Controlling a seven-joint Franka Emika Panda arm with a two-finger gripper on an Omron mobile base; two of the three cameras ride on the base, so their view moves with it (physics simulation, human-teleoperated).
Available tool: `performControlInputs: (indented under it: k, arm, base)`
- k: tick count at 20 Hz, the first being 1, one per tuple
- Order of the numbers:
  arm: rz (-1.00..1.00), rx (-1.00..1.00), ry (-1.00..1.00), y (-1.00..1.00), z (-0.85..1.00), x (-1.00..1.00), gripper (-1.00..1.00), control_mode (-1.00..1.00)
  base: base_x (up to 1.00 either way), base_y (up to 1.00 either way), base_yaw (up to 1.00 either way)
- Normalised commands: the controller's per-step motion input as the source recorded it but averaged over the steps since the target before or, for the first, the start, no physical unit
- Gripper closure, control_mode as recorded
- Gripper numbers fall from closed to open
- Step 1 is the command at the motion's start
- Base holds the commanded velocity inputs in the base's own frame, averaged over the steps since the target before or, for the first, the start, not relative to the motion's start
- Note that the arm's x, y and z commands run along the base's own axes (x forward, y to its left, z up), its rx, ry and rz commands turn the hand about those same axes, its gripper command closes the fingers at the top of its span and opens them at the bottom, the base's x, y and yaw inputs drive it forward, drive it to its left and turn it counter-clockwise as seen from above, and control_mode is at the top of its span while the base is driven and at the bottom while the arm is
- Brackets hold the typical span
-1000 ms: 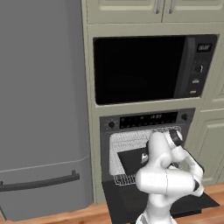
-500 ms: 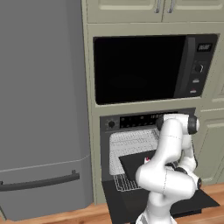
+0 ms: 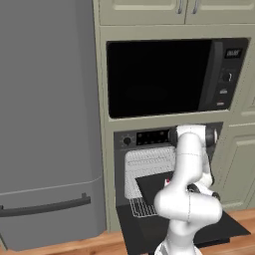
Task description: Take the baked cake out of the oven and place it on the plate for cooling. Then close the oven door.
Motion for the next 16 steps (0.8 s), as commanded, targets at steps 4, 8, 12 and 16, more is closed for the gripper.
performControlInputs:
  k: [4,8,12,16]
  arm:
    - [-0.12,-0.34,0.61,0.0,1.0,-0.32,1.0,-1.0]
    - [-0.1,-0.33,0.6,0.0,1.0,-0.4,1.0,-1.0]
    - [-0.13,-0.3,0.55,0.0,0.66,-0.42,1.0,-1.0]
    - [-0.02,-0.03,0.04,0.0,0.0,-0.18,1.0,-1.0]
  base:
    - [0.0,0.0,0.0]
    - [0.0,0.0,0.0]
    - [0.0,0.0,0.0]
    - [0.0,0.0,0.0]
